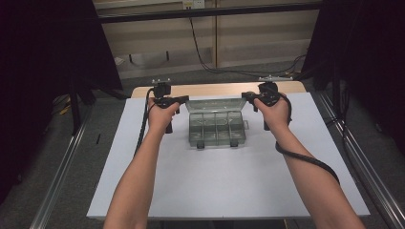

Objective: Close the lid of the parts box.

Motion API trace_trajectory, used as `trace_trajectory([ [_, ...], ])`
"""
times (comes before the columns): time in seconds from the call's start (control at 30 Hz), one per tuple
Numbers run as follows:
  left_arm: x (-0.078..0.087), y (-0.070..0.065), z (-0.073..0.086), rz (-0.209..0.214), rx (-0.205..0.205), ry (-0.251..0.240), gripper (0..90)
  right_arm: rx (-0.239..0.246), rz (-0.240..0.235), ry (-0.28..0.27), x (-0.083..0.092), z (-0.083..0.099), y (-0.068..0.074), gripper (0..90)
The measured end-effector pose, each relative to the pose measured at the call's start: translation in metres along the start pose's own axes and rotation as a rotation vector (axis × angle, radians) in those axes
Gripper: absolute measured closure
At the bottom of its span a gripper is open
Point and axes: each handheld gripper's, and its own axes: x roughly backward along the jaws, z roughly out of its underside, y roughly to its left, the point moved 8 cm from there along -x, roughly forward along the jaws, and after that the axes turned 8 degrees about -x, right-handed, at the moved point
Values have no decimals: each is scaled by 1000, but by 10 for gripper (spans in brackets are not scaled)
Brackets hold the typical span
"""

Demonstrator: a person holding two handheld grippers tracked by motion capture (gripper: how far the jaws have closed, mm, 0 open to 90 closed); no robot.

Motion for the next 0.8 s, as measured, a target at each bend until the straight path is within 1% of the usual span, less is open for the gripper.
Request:
trace_trajectory([
  [0.07,1,-1,1,7,8,-1,877,6,-2,4,1,1,1,900],
  [0.17,2,0,4,3,1,5,875,8,-6,3,2,1,3,900],
  [0.23,3,0,5,0,6,3,875,12,-7,7,2,2,3,900],
  [0.3,4,1,7,-1,-3,13,877,8,-8,6,2,3,4,900],
  [0.33,4,-1,7,1,9,6,876,9,-11,5,2,4,4,900],
  [0.37,5,0,8,1,-4,9,876,6,-11,6,2,4,5,900],
  [0.4,5,-1,8,7,-2,7,876,7,-16,8,2,5,6,900],
  [0.43,6,-1,10,8,-10,14,874,7,-17,9,2,5,6,900],
  [0.47,6,-1,10,2,-10,15,873,11,-19,7,2,6,6,900],
  [0.53,7,-3,11,12,-5,14,869,9,-20,8,2,6,8,900],
  [0.57,7,-4,11,7,-1,12,868,20,-16,6,2,7,8,900],
  [0.6,8,-6,12,14,-1,10,869,19,-16,8,2,7,9,900],
  [0.63,9,-6,13,19,-11,19,868,26,-17,12,2,8,9,900],
  [0.67,9,-7,13,19,-3,8,868,32,-11,8,2,8,8,900],
  [0.77,10,-7,15,23,5,5,868,31,-16,5,3,10,9,900],
  [0.8,11,-7,16,22,0,9,868,34,-18,6,4,11,10,900],
])
